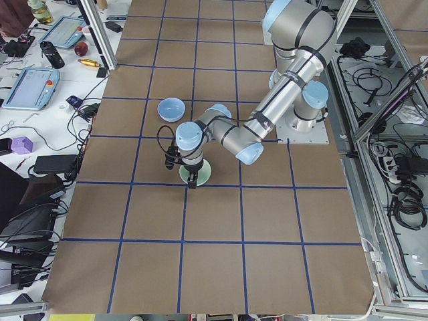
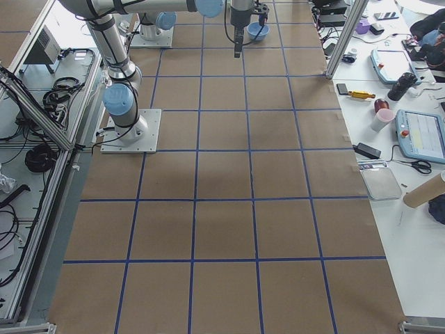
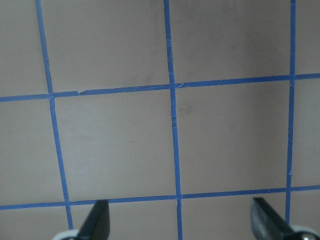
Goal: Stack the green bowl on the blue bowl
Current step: 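Grasp the pale green bowl rim with the left gripper and lift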
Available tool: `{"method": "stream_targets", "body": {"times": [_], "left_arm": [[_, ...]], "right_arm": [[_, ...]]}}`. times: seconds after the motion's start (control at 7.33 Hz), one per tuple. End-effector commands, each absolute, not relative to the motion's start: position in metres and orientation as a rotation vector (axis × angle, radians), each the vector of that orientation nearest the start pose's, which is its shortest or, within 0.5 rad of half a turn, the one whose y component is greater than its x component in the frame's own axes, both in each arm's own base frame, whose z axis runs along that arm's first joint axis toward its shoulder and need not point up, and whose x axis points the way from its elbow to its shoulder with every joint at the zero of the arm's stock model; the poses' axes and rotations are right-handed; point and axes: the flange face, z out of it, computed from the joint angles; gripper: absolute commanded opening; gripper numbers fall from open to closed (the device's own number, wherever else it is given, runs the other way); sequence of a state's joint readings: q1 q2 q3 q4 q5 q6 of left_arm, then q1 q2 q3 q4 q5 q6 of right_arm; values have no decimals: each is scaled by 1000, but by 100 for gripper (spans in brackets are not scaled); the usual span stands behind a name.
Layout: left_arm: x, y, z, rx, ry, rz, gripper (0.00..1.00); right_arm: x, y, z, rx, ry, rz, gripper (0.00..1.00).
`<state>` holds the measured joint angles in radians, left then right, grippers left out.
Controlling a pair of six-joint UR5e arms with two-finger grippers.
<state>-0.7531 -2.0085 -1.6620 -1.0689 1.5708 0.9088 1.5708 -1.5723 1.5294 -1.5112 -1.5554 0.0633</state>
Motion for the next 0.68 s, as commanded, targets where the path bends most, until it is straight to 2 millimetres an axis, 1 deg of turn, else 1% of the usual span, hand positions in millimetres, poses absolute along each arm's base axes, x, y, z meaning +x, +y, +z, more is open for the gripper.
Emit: {"method": "stream_targets", "body": {"times": [0.0,0.14,0.27,0.41,0.55], "left_arm": [[366,-523,218,153,3163,31,100],[366,-524,213,213,3169,36,65],[364,-527,205,246,3197,8,48],[363,-528,204,254,3215,-28,21],[365,-527,204,293,3215,-33,0]], "right_arm": [[135,-489,503,101,3125,27,100],[135,-489,503,101,3125,25,100],[135,-489,503,101,3125,27,100],[135,-489,503,101,3125,25,100],[135,-489,503,101,3125,27,100]]}}
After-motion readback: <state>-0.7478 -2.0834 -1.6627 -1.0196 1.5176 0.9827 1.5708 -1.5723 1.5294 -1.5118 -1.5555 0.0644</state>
